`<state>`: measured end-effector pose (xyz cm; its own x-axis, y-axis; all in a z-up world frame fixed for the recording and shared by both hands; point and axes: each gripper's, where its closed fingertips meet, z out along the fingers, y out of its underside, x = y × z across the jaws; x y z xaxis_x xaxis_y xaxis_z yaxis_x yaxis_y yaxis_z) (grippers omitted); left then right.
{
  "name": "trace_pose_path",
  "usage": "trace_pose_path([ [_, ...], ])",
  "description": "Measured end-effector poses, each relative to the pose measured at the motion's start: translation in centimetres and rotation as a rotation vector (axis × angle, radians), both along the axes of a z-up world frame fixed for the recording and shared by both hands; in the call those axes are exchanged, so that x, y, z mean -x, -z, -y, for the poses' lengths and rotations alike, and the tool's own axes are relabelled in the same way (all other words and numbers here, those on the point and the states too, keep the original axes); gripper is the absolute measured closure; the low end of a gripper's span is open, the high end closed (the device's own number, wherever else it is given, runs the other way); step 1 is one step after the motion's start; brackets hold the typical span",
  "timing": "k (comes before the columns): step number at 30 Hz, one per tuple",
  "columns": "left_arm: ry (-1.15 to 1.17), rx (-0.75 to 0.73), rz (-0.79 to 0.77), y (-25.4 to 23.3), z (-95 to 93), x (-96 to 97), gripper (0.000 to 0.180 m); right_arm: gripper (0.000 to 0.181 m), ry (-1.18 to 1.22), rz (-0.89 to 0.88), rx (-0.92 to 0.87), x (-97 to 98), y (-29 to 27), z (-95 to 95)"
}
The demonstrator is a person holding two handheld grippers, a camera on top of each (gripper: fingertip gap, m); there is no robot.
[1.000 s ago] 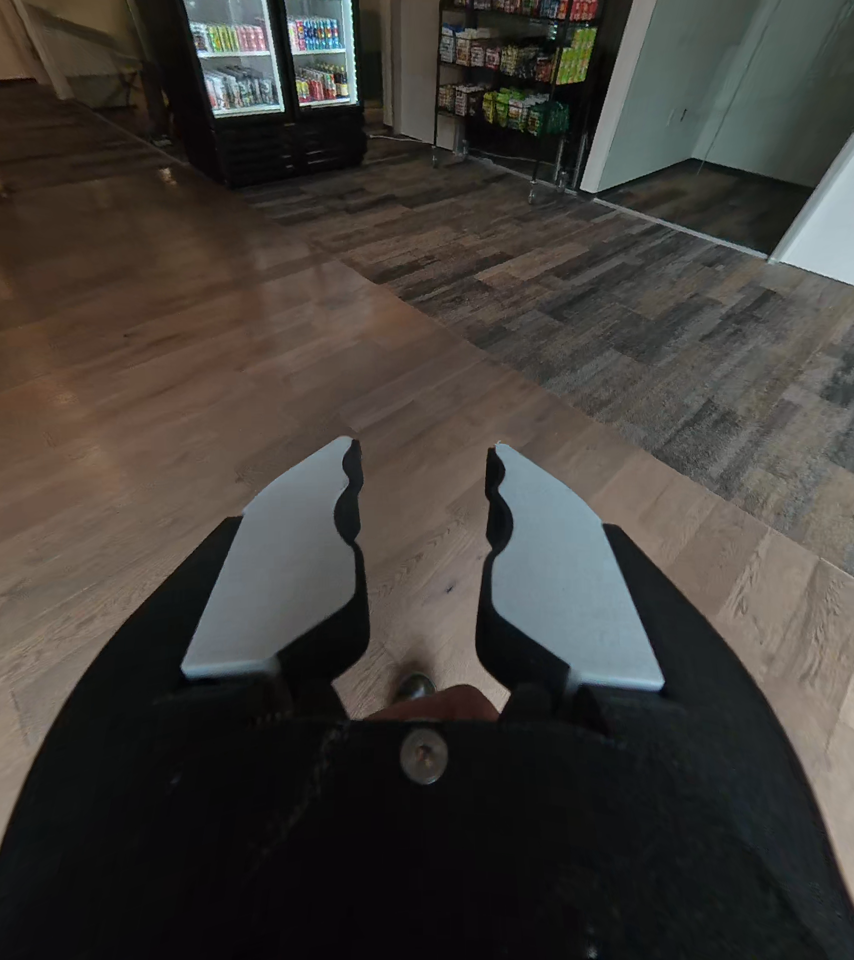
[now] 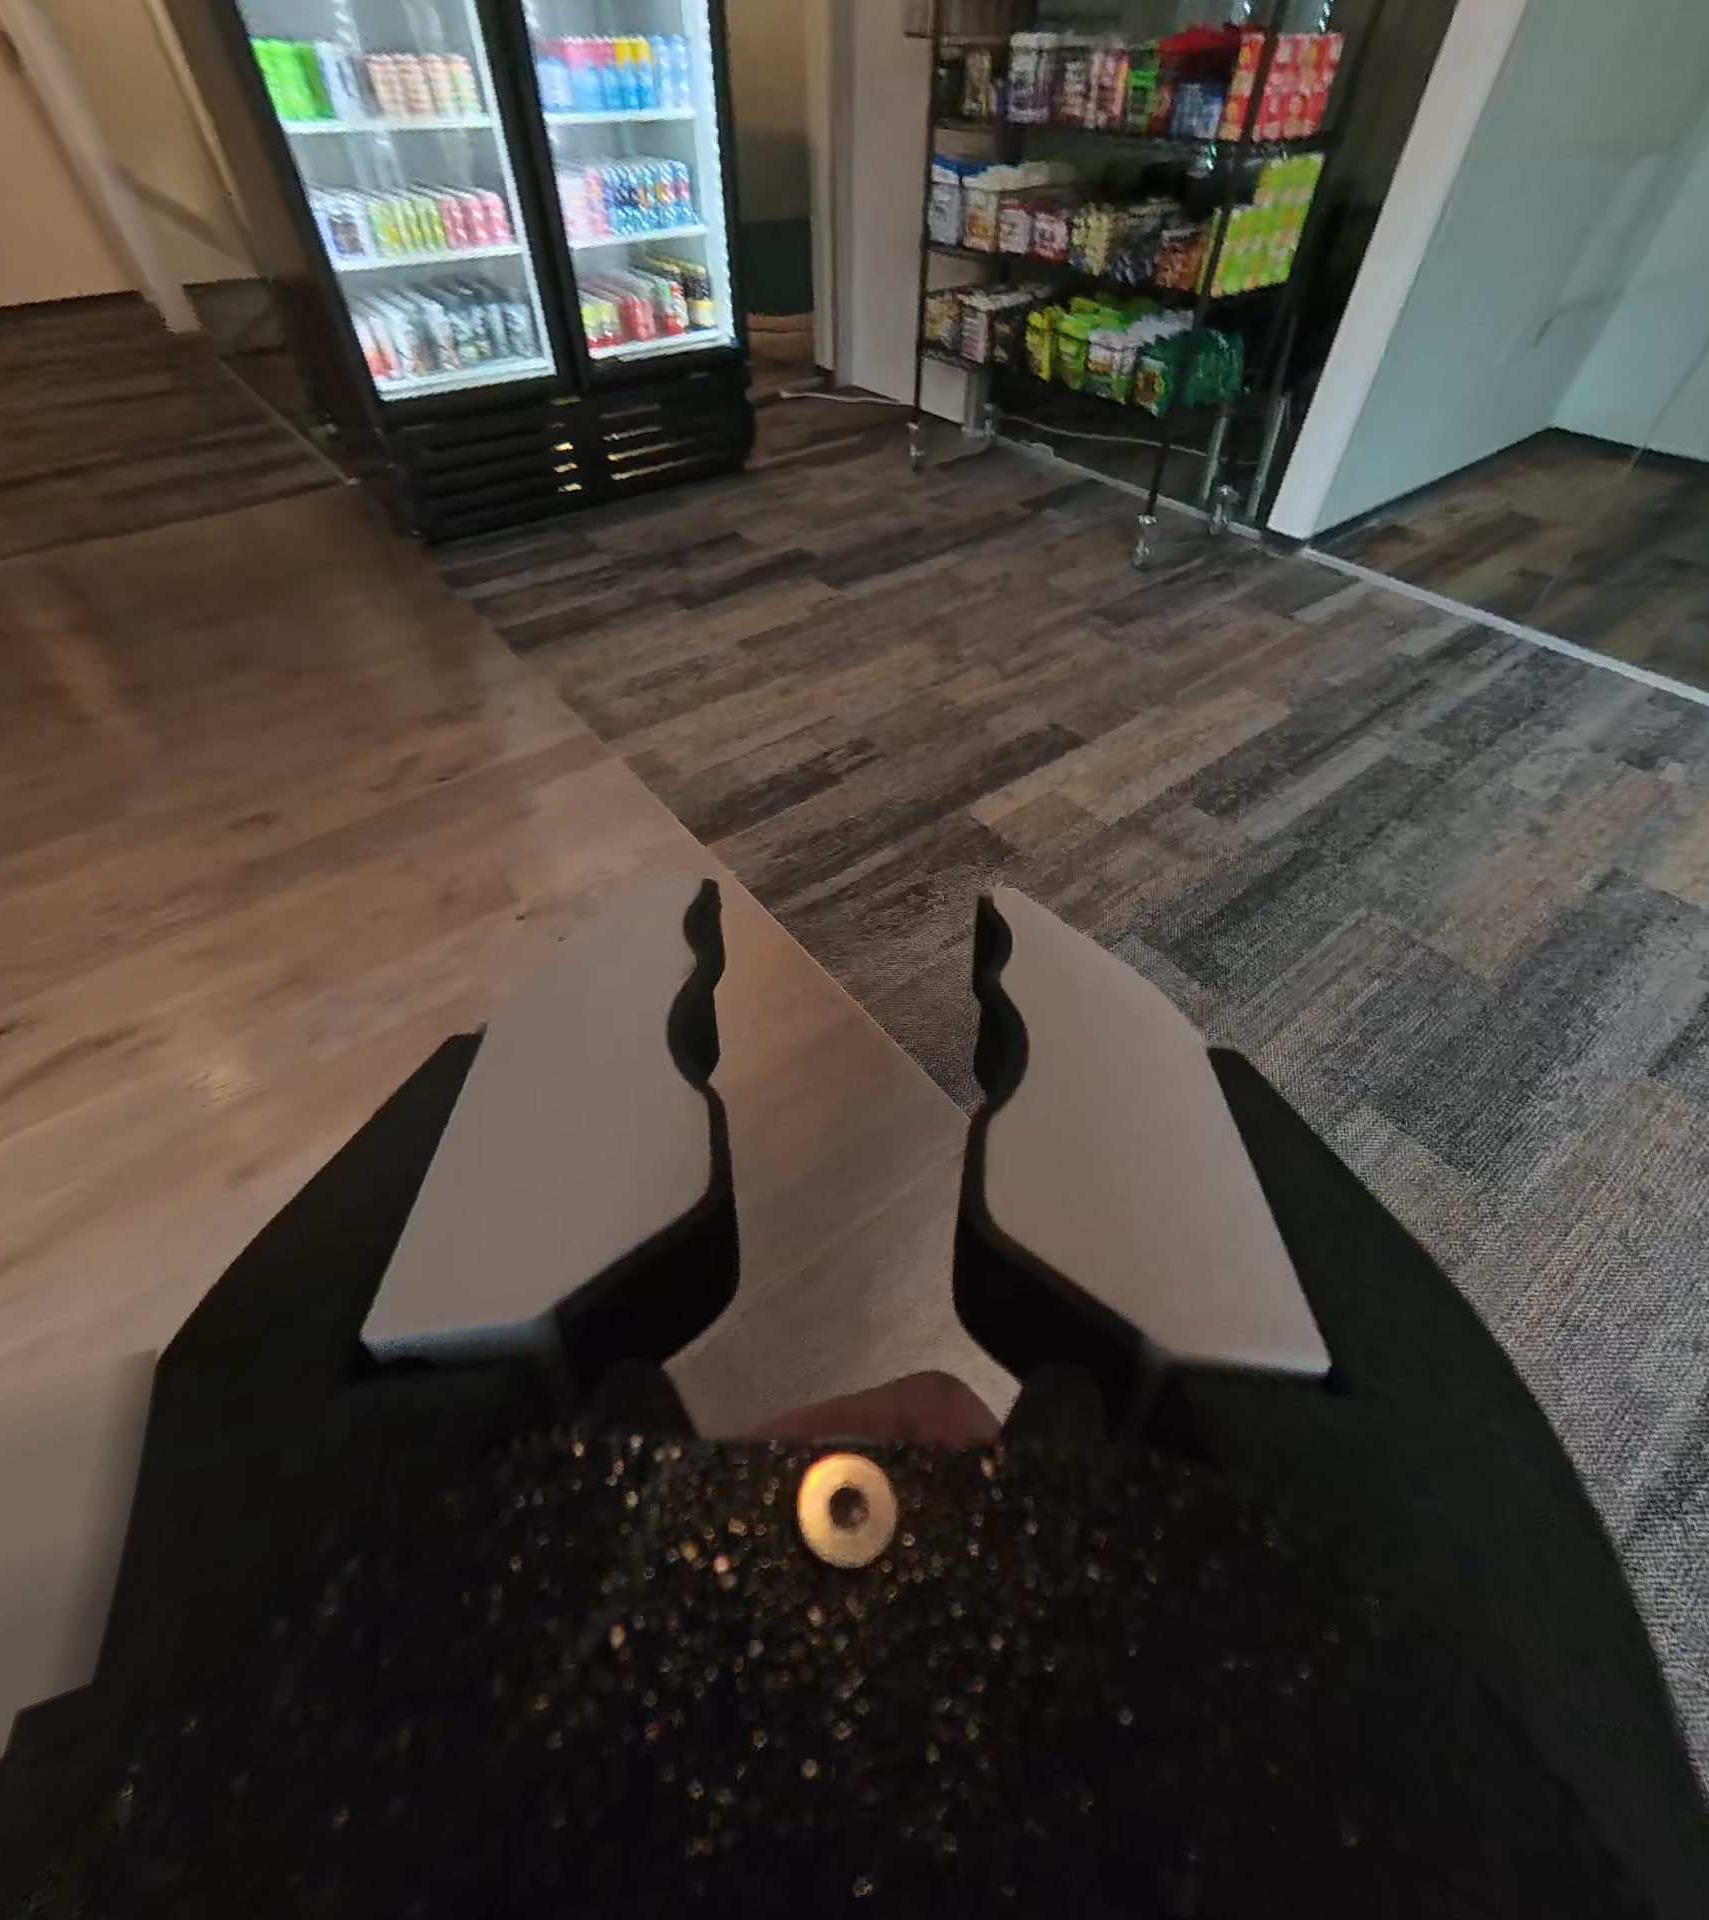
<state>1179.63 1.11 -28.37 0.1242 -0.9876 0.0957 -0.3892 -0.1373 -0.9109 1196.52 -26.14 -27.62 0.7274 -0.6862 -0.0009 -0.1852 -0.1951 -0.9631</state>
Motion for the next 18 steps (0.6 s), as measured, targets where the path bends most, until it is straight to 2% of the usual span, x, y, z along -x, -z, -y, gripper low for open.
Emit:
trace_pose_path([
  [4,0.038,-0.033,0.033,0.0,-7.1,-13.5,0.124,0.135,0.025,-0.014,0.005,-11.2,2.5,-5.7],
  [9,0.001,-0.056,0.023,2.9,-16.2,-29.3,0.126,0.135,0.032,-0.025,-0.02,-28.2,4.2,-14.4],
  [18,-0.059,0.029,-0.012,2.4,-31.7,-51.5,0.126,0.133,-0.145,0.018,0.005,-54.1,-1.2,-36.2],
])
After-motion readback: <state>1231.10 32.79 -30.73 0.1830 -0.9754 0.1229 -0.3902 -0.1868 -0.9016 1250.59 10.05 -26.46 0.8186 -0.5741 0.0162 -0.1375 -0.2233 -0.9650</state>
